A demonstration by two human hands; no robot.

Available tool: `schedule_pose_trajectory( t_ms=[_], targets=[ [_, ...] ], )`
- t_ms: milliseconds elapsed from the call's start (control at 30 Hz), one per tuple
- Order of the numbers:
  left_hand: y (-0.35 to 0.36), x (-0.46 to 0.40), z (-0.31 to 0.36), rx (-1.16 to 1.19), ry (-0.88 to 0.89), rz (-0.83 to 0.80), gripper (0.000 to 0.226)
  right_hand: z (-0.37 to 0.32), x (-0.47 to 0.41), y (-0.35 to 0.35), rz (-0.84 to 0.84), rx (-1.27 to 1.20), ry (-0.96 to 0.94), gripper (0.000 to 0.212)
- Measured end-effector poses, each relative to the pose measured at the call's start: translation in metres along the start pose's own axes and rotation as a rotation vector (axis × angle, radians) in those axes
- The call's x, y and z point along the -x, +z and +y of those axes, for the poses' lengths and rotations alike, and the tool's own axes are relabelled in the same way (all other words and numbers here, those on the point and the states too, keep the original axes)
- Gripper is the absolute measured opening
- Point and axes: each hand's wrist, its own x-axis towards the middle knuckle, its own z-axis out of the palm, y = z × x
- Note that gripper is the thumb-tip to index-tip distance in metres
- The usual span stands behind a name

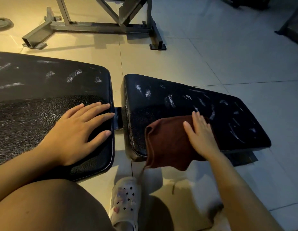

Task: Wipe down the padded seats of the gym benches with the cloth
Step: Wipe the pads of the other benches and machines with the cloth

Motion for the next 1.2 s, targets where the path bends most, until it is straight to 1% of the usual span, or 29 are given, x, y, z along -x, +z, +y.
schedule_pose_trajectory(
  t_ms=[67, 133, 233, 367, 467, 600, 667, 767, 867, 933, 1000, 1033, 1133, 1200],
  targets=[
    [0.001, 0.000, 0.000, 0.007, -0.002, 0.008, 0.062, 0.007, -0.011, -0.005, -0.025, 0.020, -0.003, 0.065],
    [0.001, 0.000, 0.000, 0.005, -0.005, 0.015, 0.061, 0.000, -0.008, -0.003, -0.036, 0.034, -0.088, 0.061],
    [0.001, 0.000, 0.001, -0.008, -0.010, 0.022, 0.062, -0.033, 0.006, 0.002, -0.095, -0.061, -0.344, 0.056],
    [0.001, 0.000, 0.001, -0.013, -0.012, 0.016, 0.062, -0.093, 0.017, 0.007, -0.185, -0.051, -0.612, 0.065],
    [0.000, 0.000, 0.001, -0.014, -0.005, 0.006, 0.061, -0.123, 0.032, 0.015, -0.158, 0.043, -0.768, 0.062],
    [-0.001, 0.000, 0.000, 0.004, -0.006, -0.008, 0.064, -0.116, 0.065, 0.024, -0.115, 0.071, -0.873, 0.057],
    [-0.001, 0.001, -0.001, 0.008, -0.007, -0.012, 0.065, -0.098, 0.080, 0.028, -0.091, 0.072, -0.870, 0.056],
    [-0.002, 0.001, -0.001, 0.009, -0.008, -0.009, 0.064, -0.066, 0.091, 0.037, -0.025, 0.065, -0.776, 0.053],
    [-0.002, 0.000, 0.000, 0.013, -0.006, -0.006, 0.064, -0.033, 0.085, 0.040, 0.058, -0.024, -0.595, 0.054],
    [-0.002, 0.001, 0.000, 0.011, -0.002, 0.002, 0.063, -0.008, 0.071, 0.031, 0.113, -0.071, -0.428, 0.060],
    [-0.001, 0.001, 0.001, 0.001, -0.003, 0.008, 0.063, 0.014, 0.051, 0.019, 0.124, -0.053, -0.282, 0.064],
    [0.000, 0.000, 0.001, -0.002, -0.006, 0.010, 0.063, 0.020, 0.042, 0.014, 0.111, -0.033, -0.243, 0.068],
    [0.001, 0.000, 0.001, -0.015, -0.003, 0.011, 0.063, 0.011, 0.026, 0.010, 0.035, 0.017, -0.250, 0.073],
    [0.001, 0.000, 0.001, -0.022, -0.009, 0.014, 0.063, -0.008, 0.028, 0.009, 0.000, 0.014, -0.329, 0.071]
  ],
)
